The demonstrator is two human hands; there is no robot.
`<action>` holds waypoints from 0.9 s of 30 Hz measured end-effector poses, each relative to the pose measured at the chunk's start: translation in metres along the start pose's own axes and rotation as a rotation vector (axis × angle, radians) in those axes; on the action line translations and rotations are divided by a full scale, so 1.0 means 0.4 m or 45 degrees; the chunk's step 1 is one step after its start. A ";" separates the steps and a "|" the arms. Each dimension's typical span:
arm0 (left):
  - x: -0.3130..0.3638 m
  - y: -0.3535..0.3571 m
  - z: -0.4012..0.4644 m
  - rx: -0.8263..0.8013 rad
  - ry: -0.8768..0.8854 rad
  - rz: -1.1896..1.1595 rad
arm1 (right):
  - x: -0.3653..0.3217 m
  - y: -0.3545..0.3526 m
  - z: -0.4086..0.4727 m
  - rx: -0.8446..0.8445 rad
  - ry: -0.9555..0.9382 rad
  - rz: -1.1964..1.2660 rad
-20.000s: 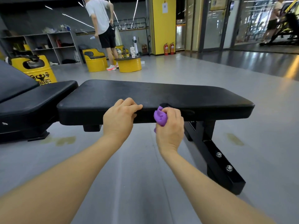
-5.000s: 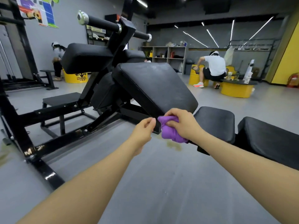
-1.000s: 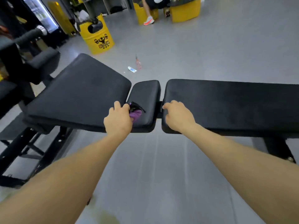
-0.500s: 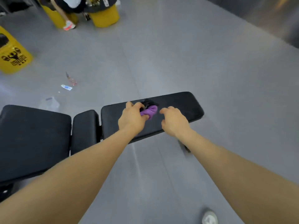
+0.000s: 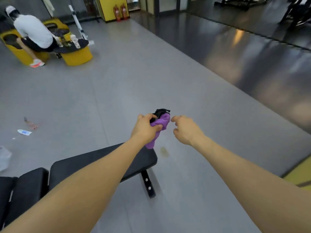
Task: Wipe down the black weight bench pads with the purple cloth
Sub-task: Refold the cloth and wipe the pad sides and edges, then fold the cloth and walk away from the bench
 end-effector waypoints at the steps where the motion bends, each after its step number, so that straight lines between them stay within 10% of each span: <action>1: 0.024 0.014 0.027 -0.007 -0.007 -0.036 | 0.022 -0.025 0.016 0.001 -0.008 0.006; 14: 0.304 0.164 0.542 0.082 0.012 -0.442 | 0.302 -0.332 0.459 -0.044 0.075 0.098; 27: 0.372 0.073 0.971 0.098 -0.141 -0.745 | 0.259 -0.393 1.046 -0.423 0.075 1.030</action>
Point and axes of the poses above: each hand's wrist, its own z-axis towards the middle knuckle, its own y-axis out of the palm, x = y × z, the point moved 4 cm from there along z, towards the middle knuckle, and after that the axes turned 10 degrees about -z, right-handed, at the moved point
